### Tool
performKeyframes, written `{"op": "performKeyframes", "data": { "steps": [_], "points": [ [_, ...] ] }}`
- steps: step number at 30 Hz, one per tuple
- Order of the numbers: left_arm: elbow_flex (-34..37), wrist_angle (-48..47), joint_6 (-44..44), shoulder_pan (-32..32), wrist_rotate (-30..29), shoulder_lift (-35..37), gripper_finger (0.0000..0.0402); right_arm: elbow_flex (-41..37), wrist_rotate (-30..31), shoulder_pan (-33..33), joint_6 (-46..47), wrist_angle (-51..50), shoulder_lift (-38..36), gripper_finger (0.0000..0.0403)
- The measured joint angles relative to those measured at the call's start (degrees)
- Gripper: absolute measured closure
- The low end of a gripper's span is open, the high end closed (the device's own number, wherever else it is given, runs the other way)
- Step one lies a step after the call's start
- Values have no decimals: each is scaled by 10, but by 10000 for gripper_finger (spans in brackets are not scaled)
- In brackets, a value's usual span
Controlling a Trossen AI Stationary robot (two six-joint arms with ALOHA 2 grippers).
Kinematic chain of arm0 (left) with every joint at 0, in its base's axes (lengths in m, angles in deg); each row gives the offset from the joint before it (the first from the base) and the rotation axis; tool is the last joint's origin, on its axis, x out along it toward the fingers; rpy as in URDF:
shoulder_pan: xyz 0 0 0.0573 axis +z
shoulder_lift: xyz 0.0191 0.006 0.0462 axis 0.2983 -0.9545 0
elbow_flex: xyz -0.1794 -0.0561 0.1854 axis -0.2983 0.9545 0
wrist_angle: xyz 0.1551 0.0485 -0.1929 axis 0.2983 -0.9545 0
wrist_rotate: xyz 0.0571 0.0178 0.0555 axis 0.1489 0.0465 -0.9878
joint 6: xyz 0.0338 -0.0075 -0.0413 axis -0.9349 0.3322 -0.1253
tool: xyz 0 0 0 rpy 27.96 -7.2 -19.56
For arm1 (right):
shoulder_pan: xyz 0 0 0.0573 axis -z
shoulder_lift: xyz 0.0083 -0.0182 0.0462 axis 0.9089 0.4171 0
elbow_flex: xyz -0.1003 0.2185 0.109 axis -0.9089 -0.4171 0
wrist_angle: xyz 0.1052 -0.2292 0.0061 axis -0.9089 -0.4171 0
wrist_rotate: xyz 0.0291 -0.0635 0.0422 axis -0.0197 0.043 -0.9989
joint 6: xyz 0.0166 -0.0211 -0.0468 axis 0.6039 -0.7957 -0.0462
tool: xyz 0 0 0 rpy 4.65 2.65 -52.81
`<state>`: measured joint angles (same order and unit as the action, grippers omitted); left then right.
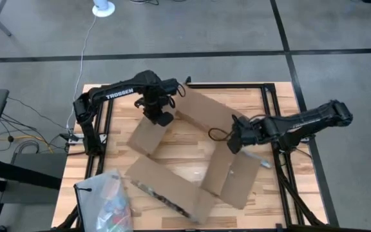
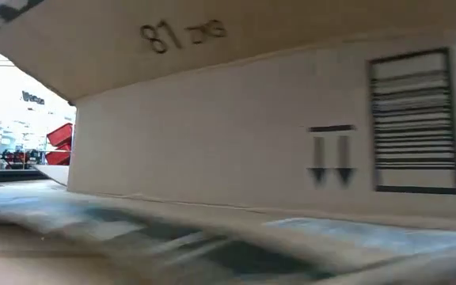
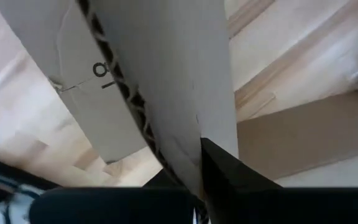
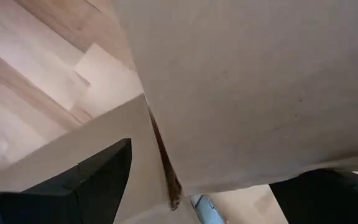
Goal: Unpack boxes
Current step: Break down the box until it is fully flat
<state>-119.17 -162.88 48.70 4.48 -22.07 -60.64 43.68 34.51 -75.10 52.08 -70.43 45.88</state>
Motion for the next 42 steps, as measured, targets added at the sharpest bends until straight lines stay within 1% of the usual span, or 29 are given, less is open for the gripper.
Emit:
{"op": "performKeyframes", "data": {
  "steps": [2,7,12,16,20,23,26,28,31,33,35,42],
  "points": [
    [0,0,28,-14,-8,0,401,0,-11,23,-50,1,2,70],
    [-1,0,84,-55,-11,1,401,0,-16,89,-168,7,3,70],
    [-1,0,121,-107,-4,1,401,0,-42,161,-282,46,3,70],
    [0,-1,133,-128,-34,0,401,0,-79,201,-337,64,3,70],
    [-1,0,98,-135,-59,0,399,0,-99,208,-354,84,3,70],
    [-1,5,84,-134,-74,0,379,0,-102,204,-357,93,3,70],
    [-6,8,97,-115,-66,4,354,0,-106,198,-359,98,3,70],
    [-11,5,111,-101,-39,8,345,0,-108,193,-359,101,3,70],
    [-31,8,131,-89,-37,25,342,0,-107,184,-359,101,3,70],
    [-39,8,128,-87,-52,39,341,0,-106,180,-358,106,3,70],
    [-40,4,120,-87,-63,44,341,0,-105,174,-358,107,3,70],
    [-40,11,104,-77,-64,51,341,0,-105,169,-356,109,3,70]
  ]
}}
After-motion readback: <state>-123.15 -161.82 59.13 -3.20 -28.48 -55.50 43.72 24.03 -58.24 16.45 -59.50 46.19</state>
